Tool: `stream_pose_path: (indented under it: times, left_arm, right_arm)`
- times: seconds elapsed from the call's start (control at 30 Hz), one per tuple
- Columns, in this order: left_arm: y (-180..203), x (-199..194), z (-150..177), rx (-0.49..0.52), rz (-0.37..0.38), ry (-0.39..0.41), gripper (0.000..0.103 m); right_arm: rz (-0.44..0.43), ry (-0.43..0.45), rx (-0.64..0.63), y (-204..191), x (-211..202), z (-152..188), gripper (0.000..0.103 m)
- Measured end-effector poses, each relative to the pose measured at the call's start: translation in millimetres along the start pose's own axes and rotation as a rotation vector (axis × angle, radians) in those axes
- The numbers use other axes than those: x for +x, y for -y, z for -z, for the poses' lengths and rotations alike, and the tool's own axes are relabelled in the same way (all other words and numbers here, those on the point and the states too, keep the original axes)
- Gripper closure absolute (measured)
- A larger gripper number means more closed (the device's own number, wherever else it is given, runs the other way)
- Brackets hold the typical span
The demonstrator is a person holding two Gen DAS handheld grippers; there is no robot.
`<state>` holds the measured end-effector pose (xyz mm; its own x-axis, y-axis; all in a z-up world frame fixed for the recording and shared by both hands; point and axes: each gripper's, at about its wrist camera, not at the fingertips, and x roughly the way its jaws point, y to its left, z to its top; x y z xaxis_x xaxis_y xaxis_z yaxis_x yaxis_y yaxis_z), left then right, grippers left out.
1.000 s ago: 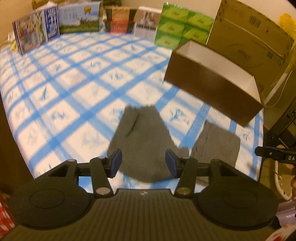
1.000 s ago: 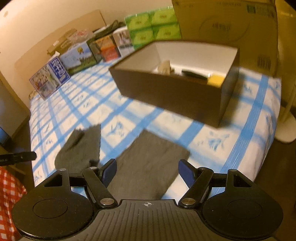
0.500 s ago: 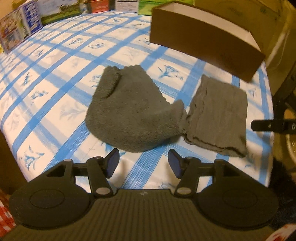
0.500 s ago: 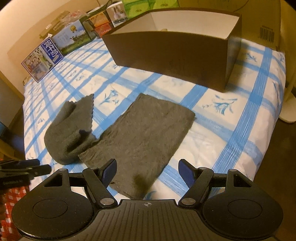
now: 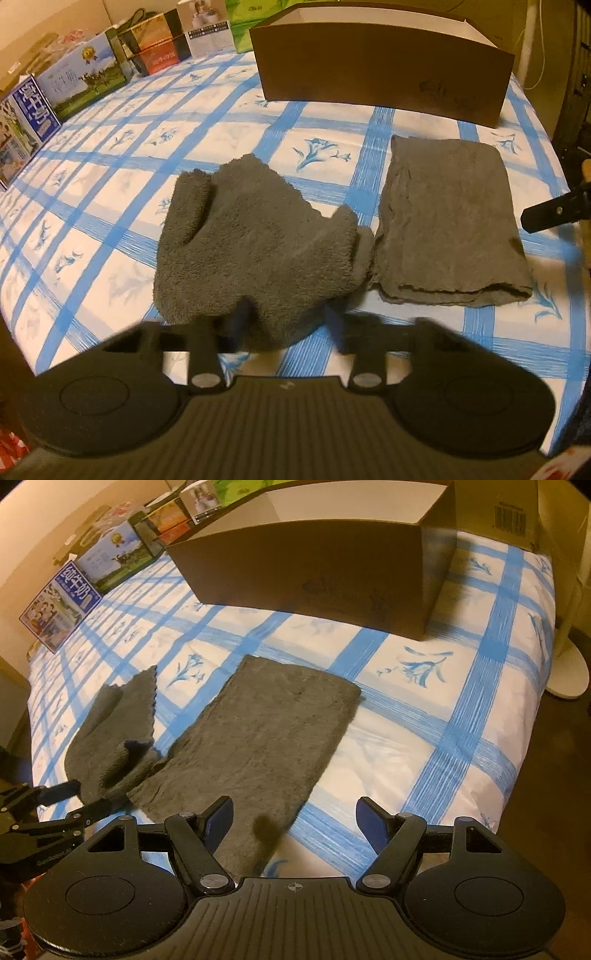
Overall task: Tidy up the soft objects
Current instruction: 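Grasp the fluffy gray towel with the left tool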
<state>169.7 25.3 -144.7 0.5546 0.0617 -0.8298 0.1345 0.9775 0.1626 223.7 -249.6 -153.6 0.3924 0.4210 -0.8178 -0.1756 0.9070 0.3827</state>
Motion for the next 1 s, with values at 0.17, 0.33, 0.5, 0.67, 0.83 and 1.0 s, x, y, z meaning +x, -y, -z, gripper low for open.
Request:
stream_pose_path:
  times: [0.17, 0.33, 0.5, 0.67, 0.83, 1.0]
  left_arm:
    - [-42.1, -7.2, -6.3, -0.211, 0.093, -0.008, 0.097]
    - [-88.8, -11.7, -21.4, -0.365, 0.064, 0.018, 0.097]
    - [-111.4, 12.9, -35.0, -0.369, -0.027, -0.005, 0.094]
    - [-115.0, 30.3, -36.3, -0.345, -0.019, -0.017, 0.065]
    - [-114.8, 39.3, -37.2, -0.347, 0.049, -0.021, 0.047]
    - [-108.6, 54.5, -41.6, -0.361, 0.114, -0.047, 0.041]
  right_arm:
    - [-0.006, 0.008, 0.002, -1.6, 2.3, -3.0, 0.03]
    - [-0.004, 0.017, 0.005, -2.0, 6.4, -8.0, 0.03]
    - [0.009, 0.036, 0.012, -0.5, 10.2, -18.3, 0.03]
    - [0.012, 0.052, 0.016, -1.5, 14.1, -28.0, 0.03]
    - [0.007, 0.053, 0.023, -0.3, 19.5, -31.0, 0.03]
    - [0.016, 0.046, 0.034, 2.4, 26.2, -31.8, 0.03]
